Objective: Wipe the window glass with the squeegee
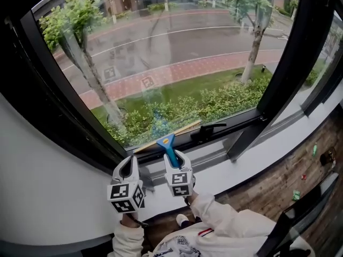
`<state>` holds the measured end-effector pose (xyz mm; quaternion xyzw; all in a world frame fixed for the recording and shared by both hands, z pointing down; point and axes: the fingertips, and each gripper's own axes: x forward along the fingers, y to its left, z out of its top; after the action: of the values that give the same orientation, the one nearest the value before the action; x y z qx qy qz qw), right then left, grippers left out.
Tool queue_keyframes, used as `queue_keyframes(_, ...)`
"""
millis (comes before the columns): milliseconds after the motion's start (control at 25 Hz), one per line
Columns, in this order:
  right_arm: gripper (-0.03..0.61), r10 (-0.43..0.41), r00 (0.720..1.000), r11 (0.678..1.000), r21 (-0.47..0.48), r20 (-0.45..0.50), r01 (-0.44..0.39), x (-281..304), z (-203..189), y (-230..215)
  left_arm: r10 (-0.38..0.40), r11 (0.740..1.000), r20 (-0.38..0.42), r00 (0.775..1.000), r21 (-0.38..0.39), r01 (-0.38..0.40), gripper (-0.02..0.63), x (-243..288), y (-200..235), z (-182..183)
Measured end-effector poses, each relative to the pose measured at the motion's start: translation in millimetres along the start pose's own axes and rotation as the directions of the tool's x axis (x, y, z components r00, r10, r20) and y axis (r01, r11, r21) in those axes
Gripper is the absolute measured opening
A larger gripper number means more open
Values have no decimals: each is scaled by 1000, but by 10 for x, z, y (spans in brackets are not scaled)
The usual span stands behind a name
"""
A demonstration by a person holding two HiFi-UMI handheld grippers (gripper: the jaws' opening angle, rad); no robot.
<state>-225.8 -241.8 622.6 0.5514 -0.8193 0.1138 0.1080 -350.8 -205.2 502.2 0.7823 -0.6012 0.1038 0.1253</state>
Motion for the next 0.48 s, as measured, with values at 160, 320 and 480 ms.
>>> queue_keyframes(160,146,-10,997,1000,-7,72,10,-233,323,-18,-15,1000,21,1000,-11,15,2,-72,-30,-10)
queue_keyframes(320,146,-8,988,1000,2,155,8,-706,673,-219,-20,1000,58,998,-7,21,2,-245,-242,-29)
queue_keyframes(480,146,-41,974,999,33,224,35,-1381,895,-683,-11,1000,110,994,17,9,1,-528,-586,-76)
